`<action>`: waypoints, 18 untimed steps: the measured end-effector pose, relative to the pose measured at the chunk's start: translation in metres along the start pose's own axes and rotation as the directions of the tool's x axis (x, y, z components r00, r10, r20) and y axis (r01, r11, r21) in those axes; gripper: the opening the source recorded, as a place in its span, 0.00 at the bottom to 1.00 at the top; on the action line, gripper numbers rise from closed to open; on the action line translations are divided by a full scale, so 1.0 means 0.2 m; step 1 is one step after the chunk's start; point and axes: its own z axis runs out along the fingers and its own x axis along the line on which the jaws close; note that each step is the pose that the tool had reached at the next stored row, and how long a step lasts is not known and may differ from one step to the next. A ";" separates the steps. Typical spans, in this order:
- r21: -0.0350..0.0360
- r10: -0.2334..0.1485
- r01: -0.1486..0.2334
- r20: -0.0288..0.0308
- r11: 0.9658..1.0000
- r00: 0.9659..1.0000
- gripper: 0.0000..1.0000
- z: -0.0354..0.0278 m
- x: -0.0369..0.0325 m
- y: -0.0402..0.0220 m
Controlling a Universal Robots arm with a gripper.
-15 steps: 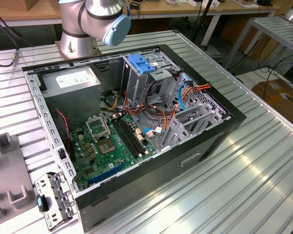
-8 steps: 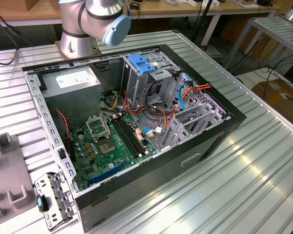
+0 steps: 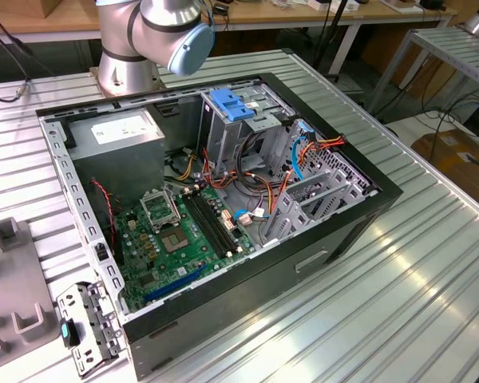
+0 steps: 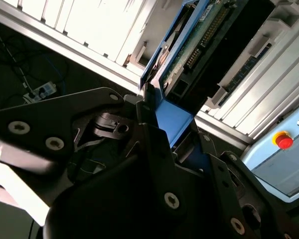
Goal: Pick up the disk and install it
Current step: 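Pick up the disk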
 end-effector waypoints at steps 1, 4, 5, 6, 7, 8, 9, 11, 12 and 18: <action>0.000 0.000 0.000 0.000 1.000 1.000 0.37 -0.006 0.000 0.000; 0.000 0.000 0.000 0.000 1.000 1.000 0.37 -0.026 0.000 0.000; 0.000 0.000 0.000 0.000 1.000 1.000 0.37 -0.038 0.001 -0.001; 0.000 0.000 0.000 0.000 1.000 1.000 0.37 -0.047 0.001 -0.001; 0.000 0.000 0.000 0.000 1.000 1.000 0.37 -0.056 0.001 -0.001; 0.000 0.000 0.000 0.000 1.000 1.000 0.37 -0.065 0.001 -0.001; 0.000 0.000 0.000 0.000 1.000 1.000 0.37 -0.081 0.001 -0.001; 0.000 0.000 0.000 0.000 1.000 1.000 0.37 -0.101 0.002 -0.001; 0.000 0.000 0.000 0.000 1.000 1.000 0.37 -0.114 0.002 -0.001; 0.000 0.000 0.000 0.000 1.000 1.000 0.37 -0.188 0.003 -0.002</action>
